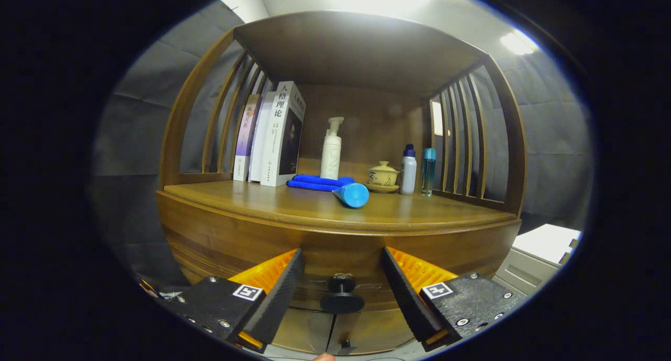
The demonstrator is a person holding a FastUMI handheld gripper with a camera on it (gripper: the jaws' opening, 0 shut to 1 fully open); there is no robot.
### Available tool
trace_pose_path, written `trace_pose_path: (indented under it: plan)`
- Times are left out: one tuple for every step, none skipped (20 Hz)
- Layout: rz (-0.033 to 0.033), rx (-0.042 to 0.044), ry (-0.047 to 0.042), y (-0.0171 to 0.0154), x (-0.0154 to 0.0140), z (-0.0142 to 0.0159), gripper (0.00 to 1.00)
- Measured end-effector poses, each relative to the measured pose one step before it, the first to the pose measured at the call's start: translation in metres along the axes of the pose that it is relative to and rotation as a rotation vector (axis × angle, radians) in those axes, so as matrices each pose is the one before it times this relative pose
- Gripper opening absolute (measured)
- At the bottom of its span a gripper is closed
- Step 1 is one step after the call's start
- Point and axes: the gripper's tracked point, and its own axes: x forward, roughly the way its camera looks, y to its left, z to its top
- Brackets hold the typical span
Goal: Pull open the drawer, take out the items inside it, and place them on the countertop above the cabinet.
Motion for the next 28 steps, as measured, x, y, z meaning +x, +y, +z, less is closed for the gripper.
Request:
trace_pose_path:
  plan:
    - [0.00922, -0.03116, 0.00932, -0.00166, -0.00270, -0.00088, 0.94]
    - [0.02381, -0.02082, 0.00487, -0.00027, -0.00268, 0.00611, 0.94]
    - [0.03236, -0.00276, -0.01495, 0.00275, -0.00666, 0.01148, 0.94]
    - [0.02787, 0.00972, -0.03143, 0.00061, -0.00798, 0.01407, 0.94]
    - [0.01654, 0.01510, -0.02838, -0.00145, -0.01028, 0.01794, 0.94]
    - [0.00195, 0.01908, -0.02130, -0.00395, -0.00980, 0.01873, 0.94]
    - [-0.00656, 0.02184, -0.01480, -0.00531, -0.00824, 0.01899, 0.95]
    - [-0.00722, 0.02415, -0.01218, -0.00475, -0.00691, 0.02070, 0.95]
    - [-0.00440, 0.02435, -0.01868, -0.00362, -0.00639, 0.02470, 0.95]
    - [-0.00619, 0.02093, -0.02266, -0.00548, -0.00540, 0.02576, 0.95]
    - [-0.00603, 0.01499, -0.02217, -0.00613, -0.00414, 0.02744, 0.95]
    - [-0.00224, 0.00721, -0.01215, -0.00634, -0.00465, 0.02391, 0.95]
    - [-0.00229, -0.00724, -0.01787, -0.00648, -0.00317, 0.02517, 0.95]
    - [-0.01679, -0.01229, 0.00831, -0.00903, -0.00348, 0.01716, 0.95]
    - [-0.01021, -0.01228, 0.00344, -0.00591, -0.00453, 0.01679, 0.95]
    - [-0.00047, -0.01125, 0.00352, -0.00182, -0.00439, 0.01453, 0.95]
    - [-0.00442, -0.00759, 0.01076, -0.00136, -0.00523, 0.00985, 0.94]
    - [0.00158, -0.00245, 0.01038, 0.00001, -0.00743, 0.00698, 0.94]
    - [0.00883, 0.00305, 0.01120, 0.00297, -0.00333, 0.00227, 0.94]
    - [0.00859, 0.00617, 0.02201, 0.00367, -0.00553, -0.00113, 0.95]
    - [0.01209, -0.00400, 0.01763, 0.00456, -0.00603, -0.00247, 0.95]
    - [0.00283, -0.01707, -0.00420, 0.00255, -0.00455, 0.00139, 0.95]
    - [-0.01506, -0.02496, -0.01415, -0.00127, -0.00138, 0.00076, 0.95]
    - [-0.01536, -0.02042, 0.00935, 0.00143, -0.00044, -0.00217, 0.95]
    - [0.01916, -0.02338, 0.00763, 0.01027, 0.00033, -0.00392, 0.95]
    - [0.01519, -0.01823, -0.00196, 0.00839, 0.00310, -0.00031, 0.95]
    - [-0.00177, -0.00809, -0.00130, 0.00403, 0.00305, -0.00139, 0.95]
    - [-0.00316, 0.00220, 0.00694, 0.00279, 0.00261, -0.00427, 0.95]
